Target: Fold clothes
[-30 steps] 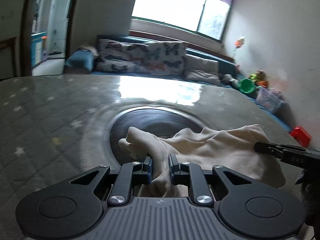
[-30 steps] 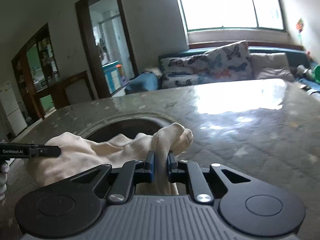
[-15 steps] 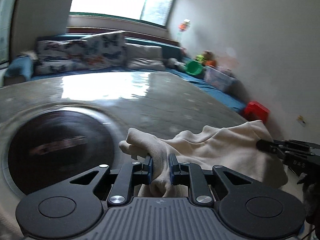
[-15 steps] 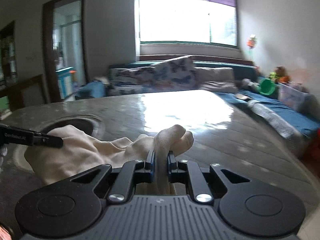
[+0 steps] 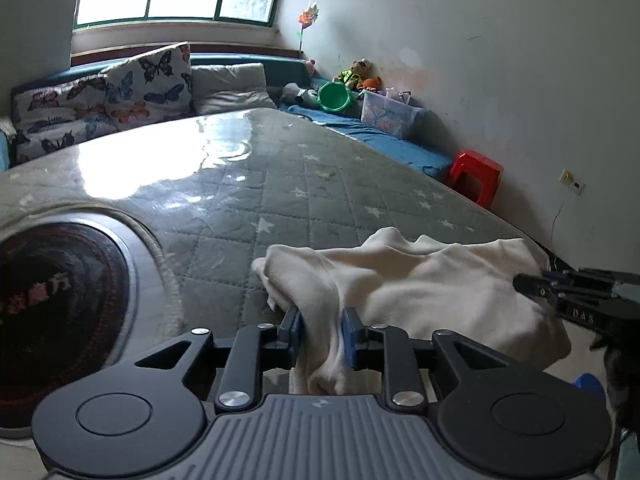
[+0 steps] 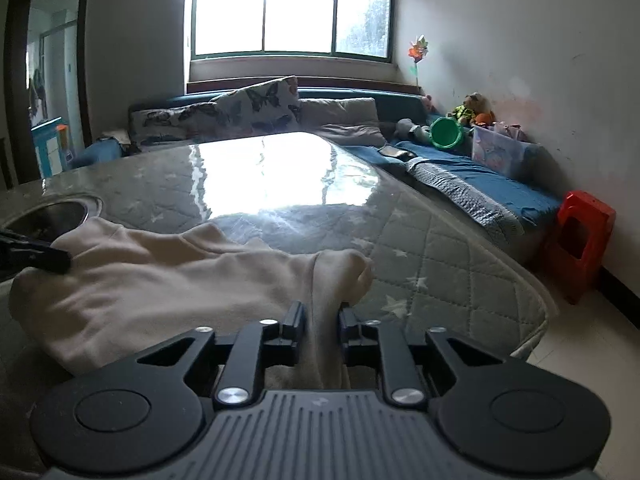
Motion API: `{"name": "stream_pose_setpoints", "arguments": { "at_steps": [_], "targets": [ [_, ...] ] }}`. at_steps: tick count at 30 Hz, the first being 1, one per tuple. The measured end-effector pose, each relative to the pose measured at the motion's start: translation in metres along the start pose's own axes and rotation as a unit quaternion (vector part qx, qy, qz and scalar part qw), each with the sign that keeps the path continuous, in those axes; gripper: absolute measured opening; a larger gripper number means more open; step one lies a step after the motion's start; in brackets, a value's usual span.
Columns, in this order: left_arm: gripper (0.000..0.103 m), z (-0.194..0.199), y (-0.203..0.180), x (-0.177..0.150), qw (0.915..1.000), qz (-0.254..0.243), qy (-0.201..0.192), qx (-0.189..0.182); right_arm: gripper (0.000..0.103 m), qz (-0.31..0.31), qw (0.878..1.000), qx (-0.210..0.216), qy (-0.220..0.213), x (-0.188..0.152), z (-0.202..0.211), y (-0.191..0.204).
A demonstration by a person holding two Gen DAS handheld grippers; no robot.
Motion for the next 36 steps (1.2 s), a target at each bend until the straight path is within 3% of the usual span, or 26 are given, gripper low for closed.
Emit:
{"name": "stream_pose_setpoints", "arguments": {
  "at_steps": [4,6,10,12,17,20,27,34,36],
  "targets": [
    [0.036,0.023,0.010,0.002,0.9994,-0.016,-0.024,0.020,0.034,0.009,1.000,-0.003,-0.029,0.013,0.008,0.003],
    [0.037,0.034,0.018,0.003,0.9990,-0.013,-0.030,0.029,0.035,0.015,0.999,0.010,-0.044,0.020,0.011,0.008],
    [0.038,0.058,0.036,0.003,0.9971,-0.015,-0.037,0.065,0.036,0.029,0.996,0.065,-0.061,0.030,0.013,0.038],
    [0.050,0.072,0.043,0.001,0.9956,-0.015,-0.038,0.084,0.039,0.040,0.992,0.108,-0.059,0.032,0.011,0.062],
    [0.051,0.106,0.064,-0.006,0.9899,-0.026,-0.040,0.134,0.041,0.070,0.979,0.186,-0.042,0.024,-0.007,0.117],
    [0.051,0.130,0.079,-0.012,0.9854,-0.022,-0.041,0.164,0.041,0.088,0.973,0.210,-0.025,0.016,-0.017,0.143],
    [0.052,0.173,0.121,-0.044,0.9698,0.002,-0.030,0.242,0.041,0.129,0.968,0.216,-0.012,0.000,-0.020,0.170],
    [0.055,0.193,0.156,-0.075,0.9444,0.039,-0.007,0.326,0.051,0.115,0.957,0.266,-0.033,0.024,-0.034,0.204],
    [0.063,0.198,0.161,-0.078,0.9377,0.047,-0.013,0.344,0.053,0.116,0.953,0.277,-0.030,0.024,-0.041,0.216]
  ]
}}
Point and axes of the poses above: each gripper's, at about its wrist camera, not at the fingertips, and z roughly against the way its jaws point, y to its left, x to its top, the point moved 1 cm from there along -z, roughly the way its jaws point, and after that the axes turned 11 degrees about -y, right-handed, at the moved point
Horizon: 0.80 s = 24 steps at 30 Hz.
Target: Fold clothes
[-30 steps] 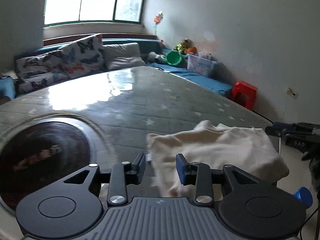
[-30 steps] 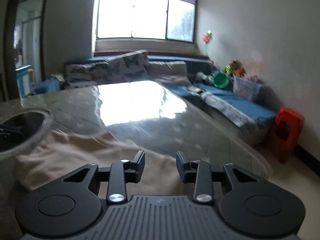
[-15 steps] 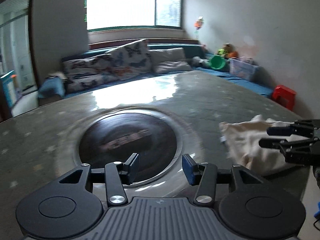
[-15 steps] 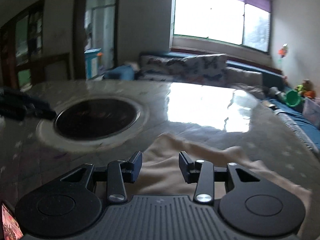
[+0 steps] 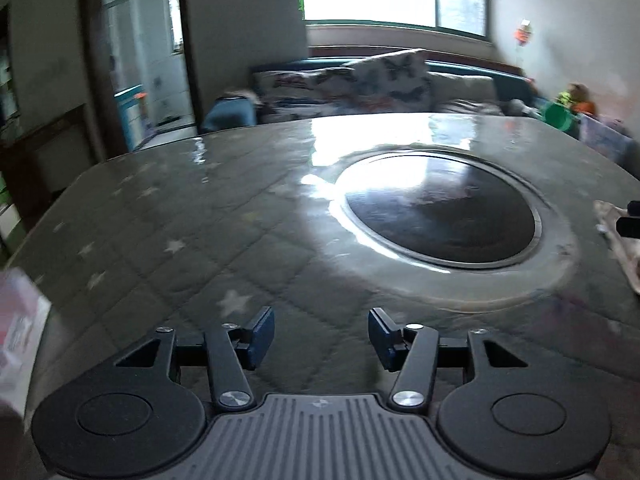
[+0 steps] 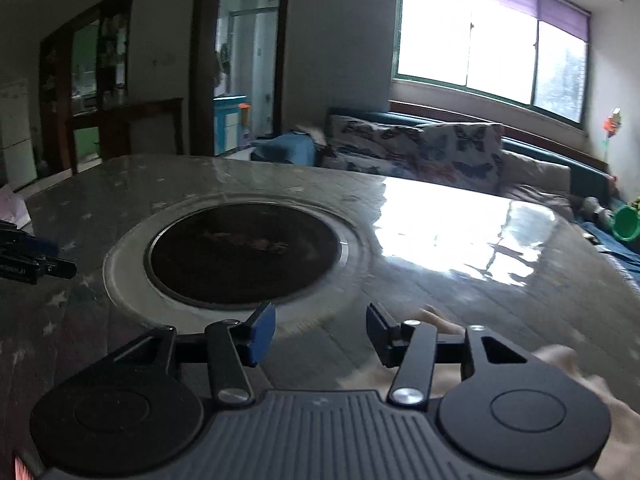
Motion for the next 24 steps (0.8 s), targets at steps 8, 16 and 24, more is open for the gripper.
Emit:
{"name": "stream_pose_setpoints", "arguments": {
  "at_steps": [8,16,24],
  "targets": [
    [0.075,-0.009,0.017,-0.002,0.9983,0.032,-0.003,0.049,0.064,-0.007,0.998,0.050,0.027,0.002,-0.050,0.028],
    [0.092,-0.023,0.021,-0.002,0.9962,0.046,-0.002,0.074,0.079,0.002,0.997,0.060,0.046,-0.001,-0.080,0.043],
    [0.103,-0.028,0.031,-0.003,0.9936,0.072,0.009,0.087,0.092,0.001,0.996,0.073,0.055,-0.001,-0.091,0.051]
  ]
}}
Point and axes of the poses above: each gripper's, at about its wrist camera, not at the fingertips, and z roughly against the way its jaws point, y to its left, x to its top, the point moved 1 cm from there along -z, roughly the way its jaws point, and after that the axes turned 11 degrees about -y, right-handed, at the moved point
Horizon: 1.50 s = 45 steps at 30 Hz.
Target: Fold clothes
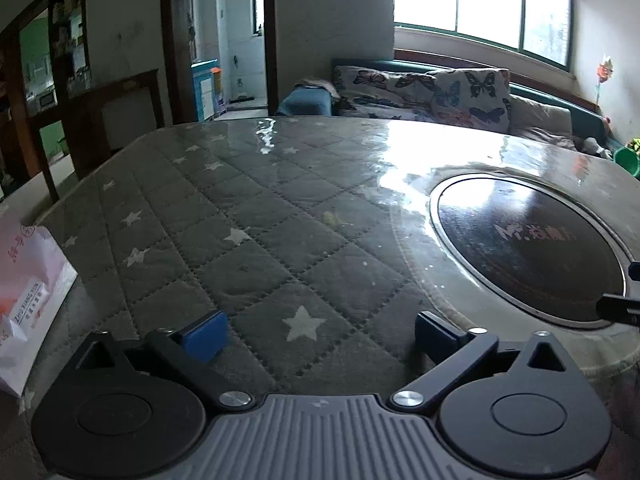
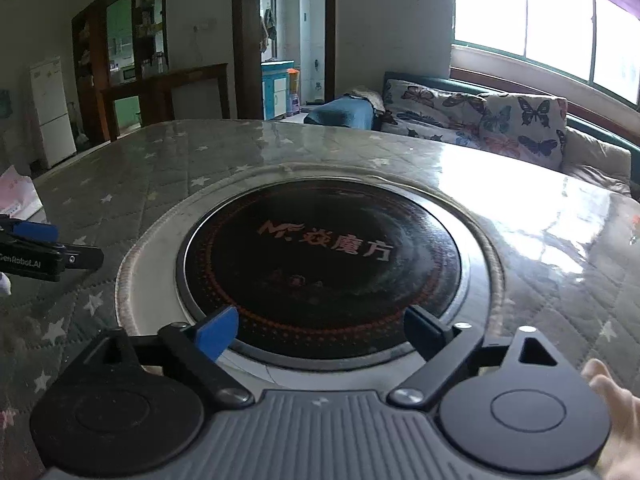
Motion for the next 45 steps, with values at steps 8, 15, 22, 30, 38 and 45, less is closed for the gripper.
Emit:
{"name": "stream_pose_setpoints", "arguments": {
  "at_steps": [8,15,22,30,38,45],
  "targets": [
    [0.103,0.000,0.001,0.000,1.0000,-0.001,0.000,0.000,0.100,0.006,1.000,0.002,0.017,-0.001,-0.008,0.004],
    [0.103,-0.004,-0.001,0.001,1.0000,0.000,0.001,0.000,0.103,0.011,0.999,0.004,0.031,-0.002,-0.013,0.006],
    [0.103,-0.006,0.000,0.001,1.0000,0.000,0.001,-0.001,0.103,0.003,0.999,0.011,0.035,-0.003,-0.015,0.003],
    [0.103,-0.008,0.000,0.001,1.0000,0.001,0.001,-0.001,0.103,0.000,0.999,0.013,0.035,-0.004,-0.016,0.001],
    [0.103,-0.009,0.000,0.001,1.0000,0.001,0.001,-0.001,0.103,0.000,0.999,0.013,0.036,-0.004,-0.015,0.000],
    [0.103,-0.009,0.001,0.001,1.0000,0.001,0.002,-0.001,0.103,0.001,0.999,0.013,0.036,-0.005,-0.015,-0.001]
  ]
}}
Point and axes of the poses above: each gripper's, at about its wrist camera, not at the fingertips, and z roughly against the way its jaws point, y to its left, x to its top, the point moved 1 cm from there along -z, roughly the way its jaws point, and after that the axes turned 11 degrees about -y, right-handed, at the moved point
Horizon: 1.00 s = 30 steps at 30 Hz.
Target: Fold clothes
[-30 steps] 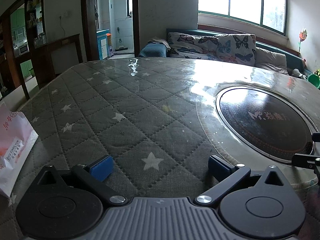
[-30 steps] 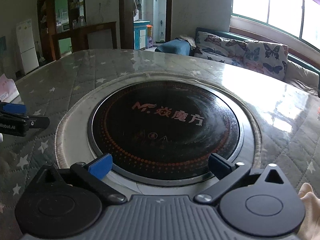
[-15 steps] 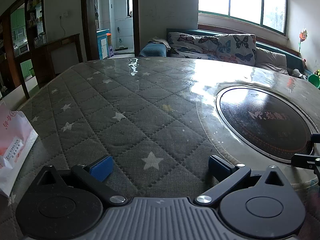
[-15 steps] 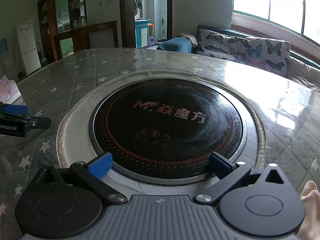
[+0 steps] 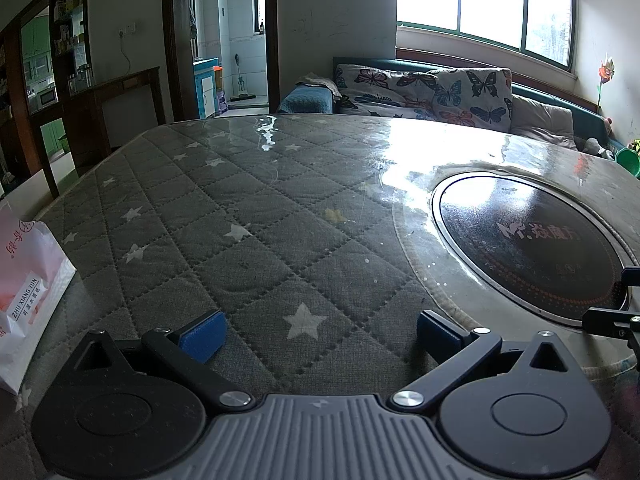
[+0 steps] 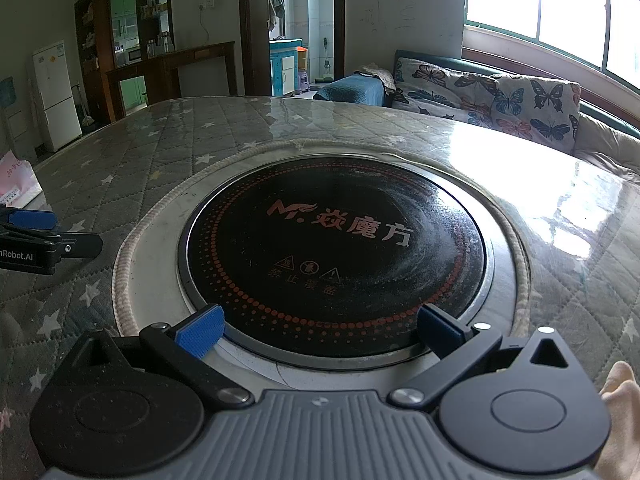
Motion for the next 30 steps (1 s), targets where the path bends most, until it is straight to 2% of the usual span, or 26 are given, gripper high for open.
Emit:
{"name": "stream_pose_setpoints", "arguments": {
  "at_steps": [30],
  "targets": [
    [0.103,-0.0019,0.0011,-0.0008,1.0000,0.000,0.000,0.000,0.103,0.000,1.000,0.001,0.000,0.0000,0.0015,-0.0024]
  ]
}}
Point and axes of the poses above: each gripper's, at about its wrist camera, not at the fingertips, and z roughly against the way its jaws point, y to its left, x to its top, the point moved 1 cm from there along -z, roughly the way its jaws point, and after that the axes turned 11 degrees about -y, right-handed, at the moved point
